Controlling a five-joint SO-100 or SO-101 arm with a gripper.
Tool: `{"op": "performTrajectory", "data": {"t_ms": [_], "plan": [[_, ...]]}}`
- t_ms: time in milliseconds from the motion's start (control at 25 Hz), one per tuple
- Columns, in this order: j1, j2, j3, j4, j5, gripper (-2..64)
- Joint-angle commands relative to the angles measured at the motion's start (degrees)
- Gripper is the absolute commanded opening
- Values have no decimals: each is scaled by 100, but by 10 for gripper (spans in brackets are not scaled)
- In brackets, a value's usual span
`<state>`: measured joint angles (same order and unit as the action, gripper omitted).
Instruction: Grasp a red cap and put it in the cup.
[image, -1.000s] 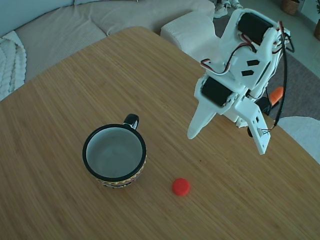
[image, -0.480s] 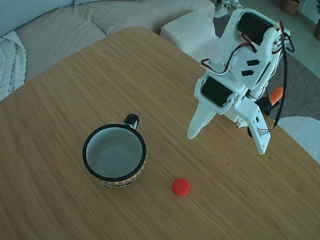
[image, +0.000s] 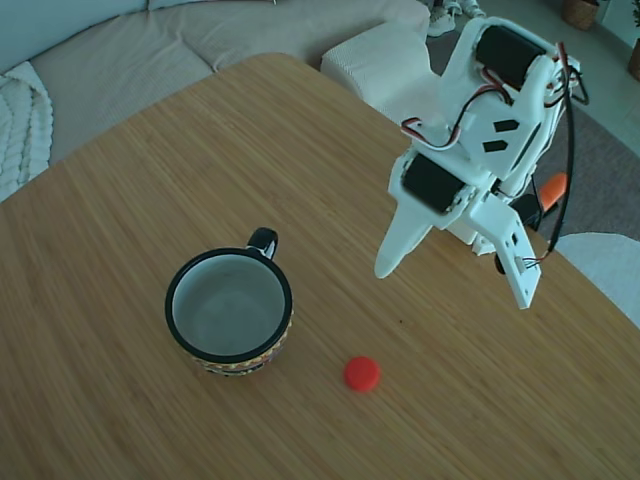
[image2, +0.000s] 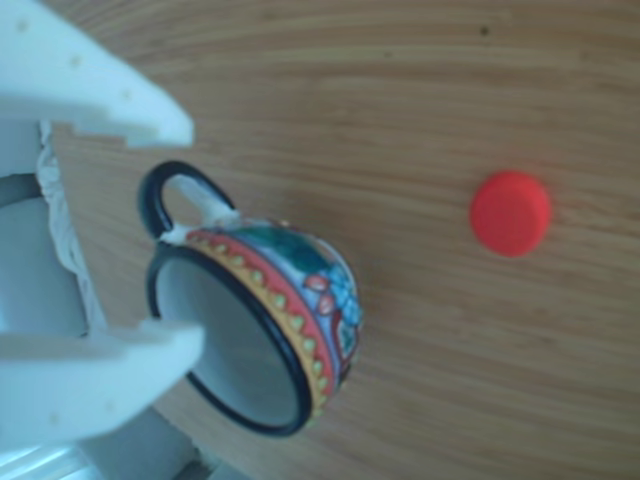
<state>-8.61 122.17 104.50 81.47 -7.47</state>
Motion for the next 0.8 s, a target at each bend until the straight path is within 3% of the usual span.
{"op": "performTrajectory", "data": {"t_ms": [0,640,760], "plan": [[-35,149,-334,-62,-26,192],[-35,0,-536,-53,-35,192],[-35,-439,-519,-70,-35,192]]}}
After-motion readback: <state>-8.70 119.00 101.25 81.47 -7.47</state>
